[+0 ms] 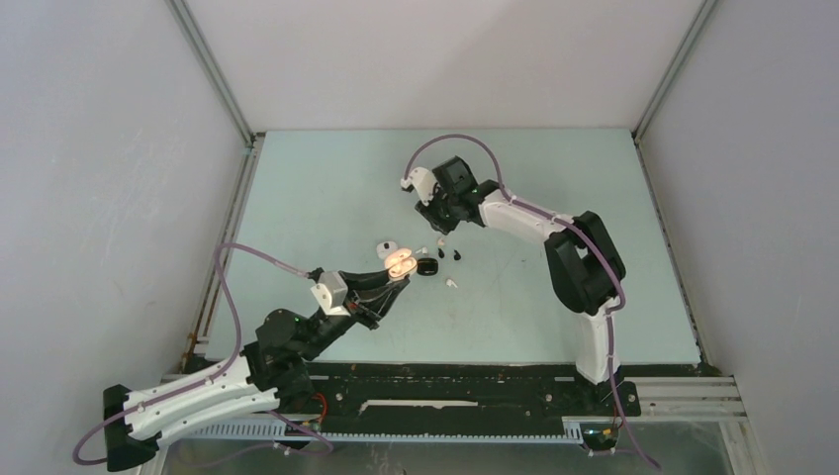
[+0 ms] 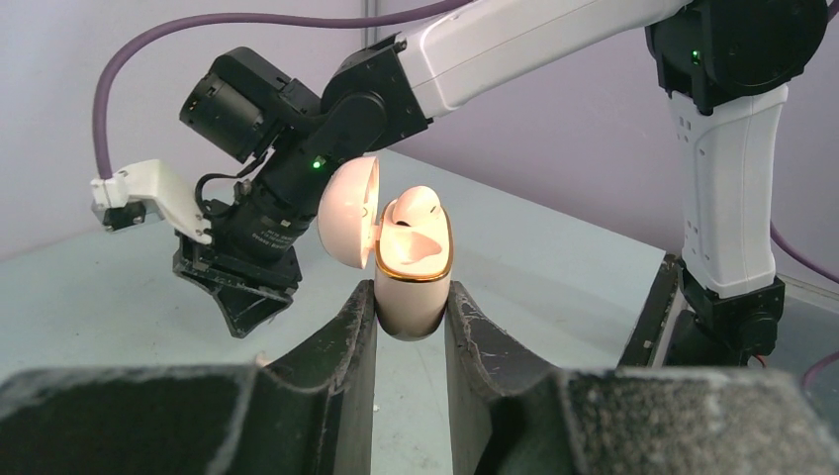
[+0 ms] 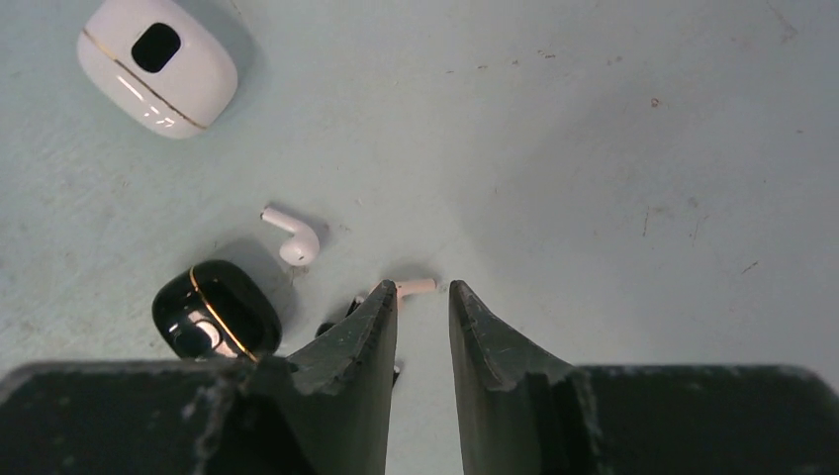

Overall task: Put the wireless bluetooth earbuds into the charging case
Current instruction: Pick up the left earbud from the center of the board.

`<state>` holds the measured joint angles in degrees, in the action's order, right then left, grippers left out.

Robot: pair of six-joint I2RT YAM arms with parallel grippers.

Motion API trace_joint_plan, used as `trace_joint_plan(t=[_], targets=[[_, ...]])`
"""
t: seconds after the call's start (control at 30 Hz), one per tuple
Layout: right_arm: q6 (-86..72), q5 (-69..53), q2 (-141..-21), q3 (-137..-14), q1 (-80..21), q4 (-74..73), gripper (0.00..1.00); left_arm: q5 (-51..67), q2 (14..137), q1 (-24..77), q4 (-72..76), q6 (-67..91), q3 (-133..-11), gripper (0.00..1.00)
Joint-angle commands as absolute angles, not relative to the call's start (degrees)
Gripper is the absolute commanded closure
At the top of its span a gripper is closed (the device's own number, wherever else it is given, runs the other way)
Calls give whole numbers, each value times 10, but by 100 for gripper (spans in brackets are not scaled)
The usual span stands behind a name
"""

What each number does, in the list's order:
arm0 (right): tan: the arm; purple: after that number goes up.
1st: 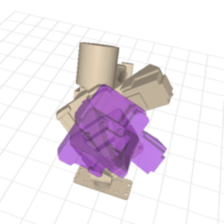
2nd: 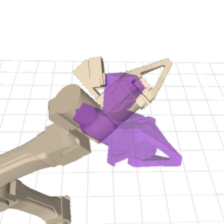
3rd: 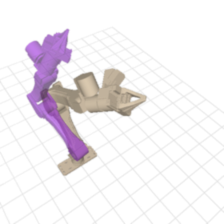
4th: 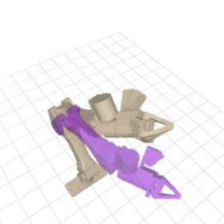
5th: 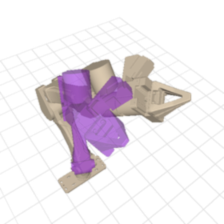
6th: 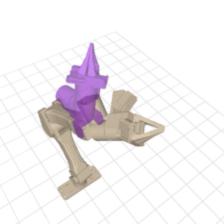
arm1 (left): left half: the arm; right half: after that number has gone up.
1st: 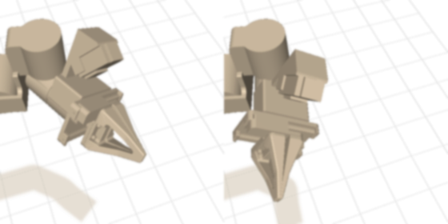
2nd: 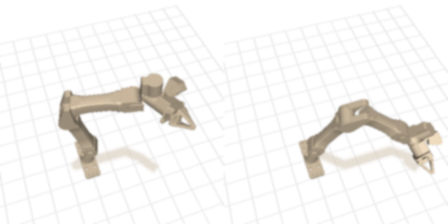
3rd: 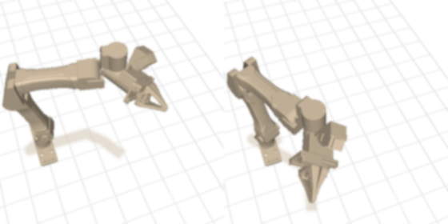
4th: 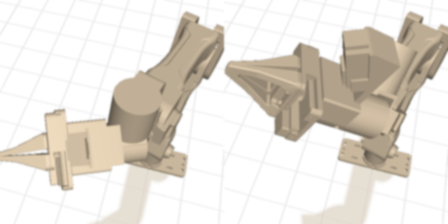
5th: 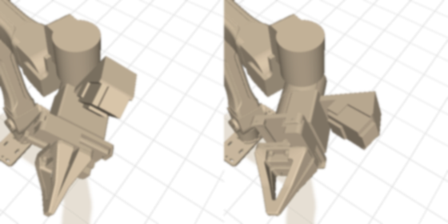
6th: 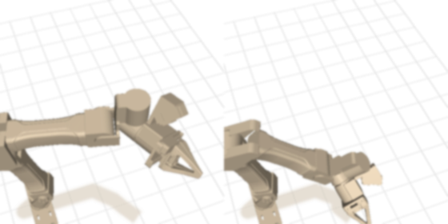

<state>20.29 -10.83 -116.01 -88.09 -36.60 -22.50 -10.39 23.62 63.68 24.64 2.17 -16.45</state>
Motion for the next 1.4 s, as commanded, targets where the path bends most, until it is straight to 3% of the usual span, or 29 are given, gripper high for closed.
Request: trace_joint_plan(t=[0.0,0.23,0.7,1.37], targets=[[188,-47,-1184,-919,-384,-219,71,-113,236,637,255,28,-171,100],[179,-34,-1202,-928,-393,-244,70,-113,240,637,256,26,-166,100],[173,10,-1213,-902,-414,-245,57,-107,253,637,265,18,-168,100],[166,39,-1219,-885,-402,-250,57,-98,273,637,285,26,-165,100]])
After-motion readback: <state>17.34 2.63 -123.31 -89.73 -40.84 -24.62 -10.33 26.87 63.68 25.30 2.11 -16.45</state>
